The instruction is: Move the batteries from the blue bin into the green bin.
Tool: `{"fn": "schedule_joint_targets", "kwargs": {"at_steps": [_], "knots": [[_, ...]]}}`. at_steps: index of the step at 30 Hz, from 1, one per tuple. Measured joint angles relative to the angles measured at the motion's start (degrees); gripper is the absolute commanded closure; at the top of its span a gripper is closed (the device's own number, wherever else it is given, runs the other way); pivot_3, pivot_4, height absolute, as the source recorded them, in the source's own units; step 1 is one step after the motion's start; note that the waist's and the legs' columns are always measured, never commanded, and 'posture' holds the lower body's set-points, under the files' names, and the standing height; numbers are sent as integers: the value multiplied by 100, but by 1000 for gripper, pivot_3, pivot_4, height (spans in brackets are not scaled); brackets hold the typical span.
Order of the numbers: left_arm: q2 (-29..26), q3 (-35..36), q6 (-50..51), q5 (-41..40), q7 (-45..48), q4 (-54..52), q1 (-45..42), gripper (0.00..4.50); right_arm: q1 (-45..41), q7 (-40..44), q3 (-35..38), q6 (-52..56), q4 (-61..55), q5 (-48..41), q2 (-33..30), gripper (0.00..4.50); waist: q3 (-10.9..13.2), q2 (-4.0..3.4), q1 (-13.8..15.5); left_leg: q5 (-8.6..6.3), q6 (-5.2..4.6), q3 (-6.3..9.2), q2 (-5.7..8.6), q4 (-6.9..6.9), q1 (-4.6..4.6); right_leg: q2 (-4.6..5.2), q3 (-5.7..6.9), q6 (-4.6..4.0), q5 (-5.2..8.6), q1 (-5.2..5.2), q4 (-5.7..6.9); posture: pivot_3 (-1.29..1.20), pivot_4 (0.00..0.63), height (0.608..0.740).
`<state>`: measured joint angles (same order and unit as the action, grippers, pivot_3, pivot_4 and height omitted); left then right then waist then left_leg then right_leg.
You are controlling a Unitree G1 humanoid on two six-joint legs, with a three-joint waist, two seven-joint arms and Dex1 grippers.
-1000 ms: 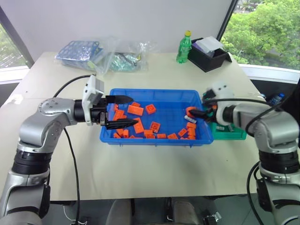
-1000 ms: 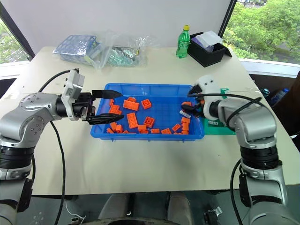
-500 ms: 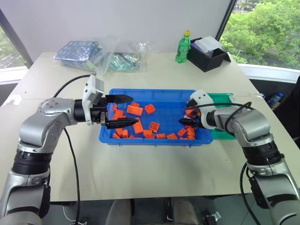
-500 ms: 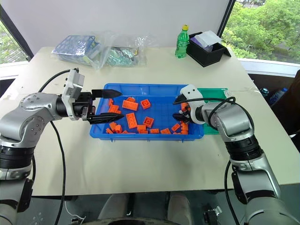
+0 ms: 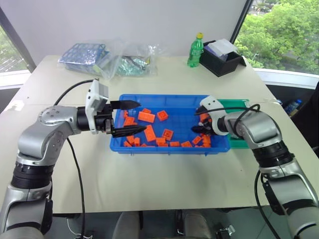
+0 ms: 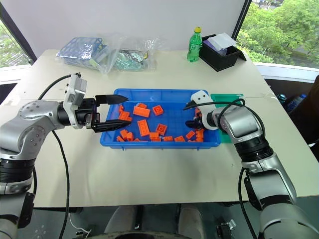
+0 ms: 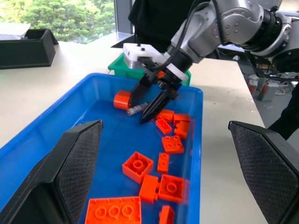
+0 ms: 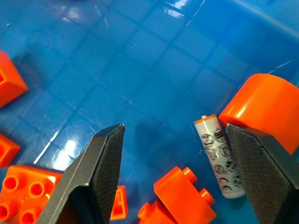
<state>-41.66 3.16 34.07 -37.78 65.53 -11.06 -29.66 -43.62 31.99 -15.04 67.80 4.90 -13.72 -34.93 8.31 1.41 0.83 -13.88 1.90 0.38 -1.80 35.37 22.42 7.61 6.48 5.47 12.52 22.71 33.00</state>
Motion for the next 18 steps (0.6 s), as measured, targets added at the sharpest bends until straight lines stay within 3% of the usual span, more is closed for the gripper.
{"fn": "schedule_joint_targets", "kwargs": {"at_steps": [4, 6, 8, 12, 18], "knots": [[17, 0, 8, -5, -41, 2, -19, 0, -6, 65, -202, -23, 10, 129, -2, 939, 0, 0, -2, 0, 0, 0, 0, 0, 0, 0, 0, 0, 0, -1, 1, 0, 150, 723], [39, -1, 8, -6, -58, 5, -55, 0, -2, 95, -261, -23, 12, 164, -1, 1452, 0, 0, -4, 0, 0, 0, 0, 0, 0, 0, 0, 0, 0, -1, 1, 0, 150, 723], [62, -1, 10, -8, -71, 14, -84, 0, 29, 104, -265, -19, 23, 218, -1, 2244, 0, 1, -9, 0, 0, 0, 0, 0, 0, -1, 0, 0, 0, -1, 1, 0, 150, 723], [72, -1, 10, -9, -74, 22, -163, 0, 57, 121, -270, -66, -16, 252, -1, 4332, -1, 1, -12, 0, 0, 0, 0, -1, -1, -1, 0, 0, 0, -1, 3, 0, 150, 723], [79, -1, 12, -17, -79, 101, -177, 0, 158, 167, -265, -72, -177, 293, 5, 4466, -4, 6, -7, 0, 0, 1, 0, -1, -2, -1, 0, 1, 0, -3, 1, 0, 150, 723]]}}
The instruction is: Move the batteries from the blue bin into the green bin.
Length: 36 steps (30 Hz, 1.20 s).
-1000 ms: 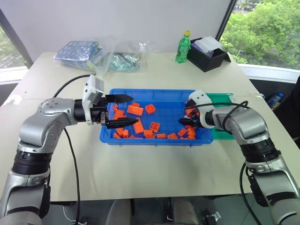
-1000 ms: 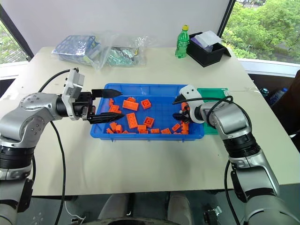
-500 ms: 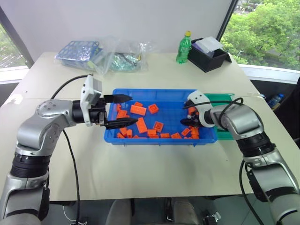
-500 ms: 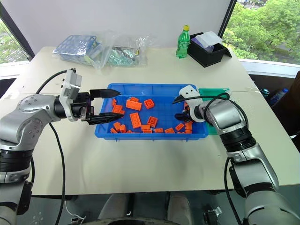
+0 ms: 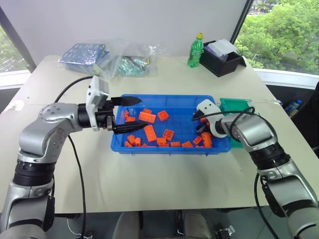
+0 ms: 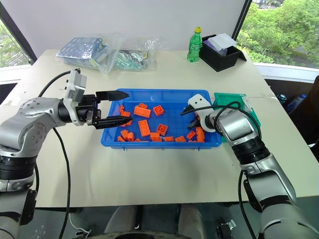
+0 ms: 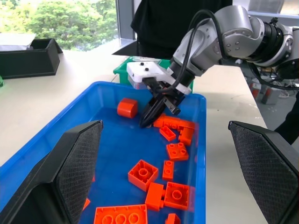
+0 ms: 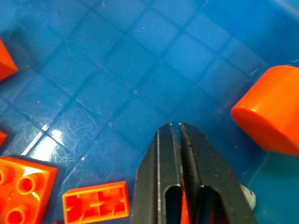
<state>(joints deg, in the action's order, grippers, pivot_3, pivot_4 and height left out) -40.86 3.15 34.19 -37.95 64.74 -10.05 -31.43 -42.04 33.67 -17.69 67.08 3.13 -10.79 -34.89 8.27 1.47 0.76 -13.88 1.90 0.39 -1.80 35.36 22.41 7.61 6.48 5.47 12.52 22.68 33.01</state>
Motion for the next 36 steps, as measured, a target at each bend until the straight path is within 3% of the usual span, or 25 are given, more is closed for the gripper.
{"fn": "schedule_joint_targets", "kwargs": {"at_steps": [5, 8, 10, 15, 22, 27, 31, 36], "knots": [[29, 0, 0, -1, 5, 41, -38, 0, 47, 46, 1, 38, -79, -2, 5, 4466, 0, -1, -5, 0, 0, 0, -1, -1, 0, 0, 0, 0, 0, 2, 1, 0, 150, 723], [35, -1, -1, -1, 11, 63, -49, 0, 47, 74, 1, 69, -145, -7, 8, 3653, 2, -3, -5, 0, 0, -1, -1, -1, 1, 0, 0, 0, 0, 4, 1, 0, 150, 723], [42, -4, -1, 0, 16, 89, -72, 0, 22, 180, -139, -15, -305, 49, -50, 2736, 4, -7, -7, 0, 0, -1, 0, -1, 2, 0, 0, 0, 0, 6, 1, 0, 150, 723], [93, -14, -4, 2, 34, 98, -103, 0, -412, 927, -612, -662, -526, 128, -533, 2736, 11, -16, -13, 0, 0, -3, -1, -4, 2, 0, 0, 1, 1, 9, 0, 0, 150, 723], [128, -16, -58, 20, 43, 104, -89, 0, -1032, 2403, -1273, -3007, 364, 982, -1344, 2736, 11, -13, -20, 0, 1, -10, -2, -5, 2, 0, 0, 3, 1, 27, -15, 0, 150, 723], [140, -12, -77, 14, 19, 27, 22, 0, -1441, 3446, -1550, -5566, 1611, 1664, -1493, 2736, 15, -15, -47, 0, 1, -12, -1, -8, 1, -1, 0, 5, 0, 6, -11, 0, 150, 723], [105, -12, -73, 0, 21, -58, 50, 0, -1592, 3814, -1587, -7568, 2501, 2198, -1500, 2736, 14, -12, -53, 1, 2, -12, -1, -8, -3, -2, 0, 5, 0, 1, -11, 0, 150, 723], [60, -3, -46, -19, -2, -165, 78, 0, -1580, 3794, -1679, -9140, 3263, 2682, -1358, 2736, 16, -15, -61, 2, 4, -12, -2, -7, -7, -2, -1, 5, -1, -2, -9, 0, 150, 723]]}}
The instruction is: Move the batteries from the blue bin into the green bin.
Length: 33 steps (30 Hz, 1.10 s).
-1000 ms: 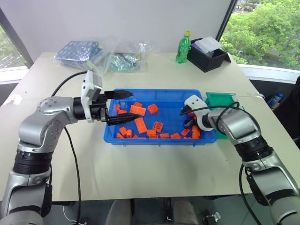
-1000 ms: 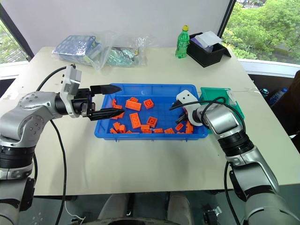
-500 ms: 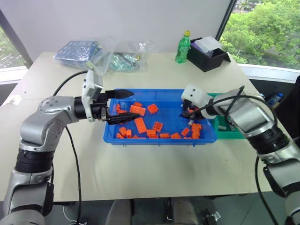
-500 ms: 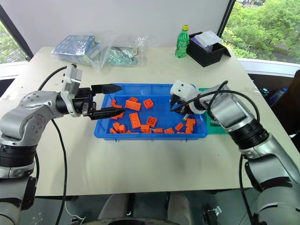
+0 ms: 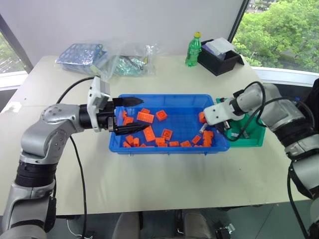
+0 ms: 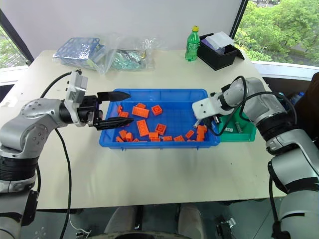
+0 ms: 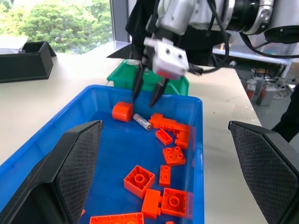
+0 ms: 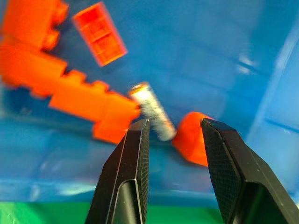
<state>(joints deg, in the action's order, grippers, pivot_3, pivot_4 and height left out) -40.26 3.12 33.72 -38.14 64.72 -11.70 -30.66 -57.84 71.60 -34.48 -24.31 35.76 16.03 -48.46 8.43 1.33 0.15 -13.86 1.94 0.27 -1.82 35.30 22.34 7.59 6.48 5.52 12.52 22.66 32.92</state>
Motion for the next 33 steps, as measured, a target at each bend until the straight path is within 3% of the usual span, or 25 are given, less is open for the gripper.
{"fn": "schedule_joint_targets", "kwargs": {"at_steps": [1, 7, 20, 33], "knots": [[-7, 3, 16, -4, -4, -19, 14, 0, -4, -62, 0, -193, 131, 75, 63, 2736, 0, 0, -7, 0, 0, 0, 0, 0, -1, 0, 0, 0, 0, -1, 3, 0, 150, 723], [-39, 29, 91, -26, -20, -84, 69, 0, -291, -786, 7, -1137, 957, 618, 454, 23, -1, 1, -13, 4, 6, 3, 1, 1, -3, 0, -1, -2, -1, -3, 11, 0, 150, 723], [-116, 60, 135, -138, -122, -194, 71, 0, -826, -1462, -213, -2606, 1954, 1738, 571, 23, 1, -2, 42, 4, 7, 6, 5, 9, -7, 0, -7, -4, -1, -13, 12, 0, 150, 723], [-122, 62, 184, -139, -131, -194, 74, 0, -1076, -2068, -464, -3304, 2353, 2550, 571, 23, 1, -2, 45, 5, 7, 9, 8, 13, -7, 0, -11, -6, -2, -17, 16, 0, 150, 723]]}}
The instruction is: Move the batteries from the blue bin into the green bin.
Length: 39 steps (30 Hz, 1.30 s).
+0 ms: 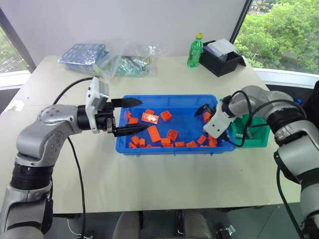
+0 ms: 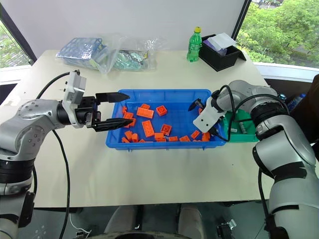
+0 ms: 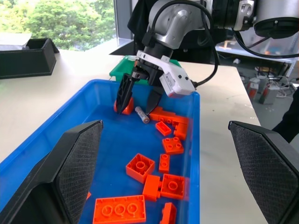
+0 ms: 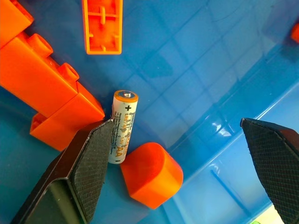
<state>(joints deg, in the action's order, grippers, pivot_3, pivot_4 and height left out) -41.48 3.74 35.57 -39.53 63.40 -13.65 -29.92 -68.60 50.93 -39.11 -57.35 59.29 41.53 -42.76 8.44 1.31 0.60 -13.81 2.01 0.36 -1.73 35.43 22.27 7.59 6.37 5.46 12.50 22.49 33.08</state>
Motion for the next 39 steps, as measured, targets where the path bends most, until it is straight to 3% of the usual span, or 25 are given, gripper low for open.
{"fn": "schedule_joint_targets", "kwargs": {"at_steps": [5, 19, 22, 29, 39], "knots": [[0, 1, 0, 0, -9, 0, -1, 0, -125, 56, -49, 75, 262, 115, 56, 23, 0, 0, -7, 0, 0, 0, 0, 1, 0, 0, -1, -5, -3, 0, 1, 0, 150, 723], [74, -4, -2, 1, -19, 10, -140, 0, -297, 1572, 105, 1181, 806, -225, 542, 23, -2, 3, -2, 0, 0, 7, 2, 1, -8, -3, -1, -20, -13, -14, 3, 0, 150, 723], [100, -6, -2, 3, -19, 13, -140, 0, -236, 1752, 131, 1136, 779, -268, 544, 843, -4, 6, -5, 0, 0, 8, 2, 1, -9, -4, -1, -19, -13, -15, 4, 0, 150, 723], [101, -6, -3, 6, -17, 15, -140, 0, -47, 1974, 190, 1112, 730, -430, 539, 4279, -8, 13, -136, 1, 0, 8, -1, -1, -27, -7, -1, -19, -13, -25, 10, 0, 150, 723], [119, -34, -92, 31, 82, 203, -162, 0, 144, 2272, 824, 1679, -34, -1364, 732, 4279, 8, -14, -164, 1, 2, -2, -6, -21, -49, -9, -7, 0, -24, -27, 14, 0, 150, 723]]}}
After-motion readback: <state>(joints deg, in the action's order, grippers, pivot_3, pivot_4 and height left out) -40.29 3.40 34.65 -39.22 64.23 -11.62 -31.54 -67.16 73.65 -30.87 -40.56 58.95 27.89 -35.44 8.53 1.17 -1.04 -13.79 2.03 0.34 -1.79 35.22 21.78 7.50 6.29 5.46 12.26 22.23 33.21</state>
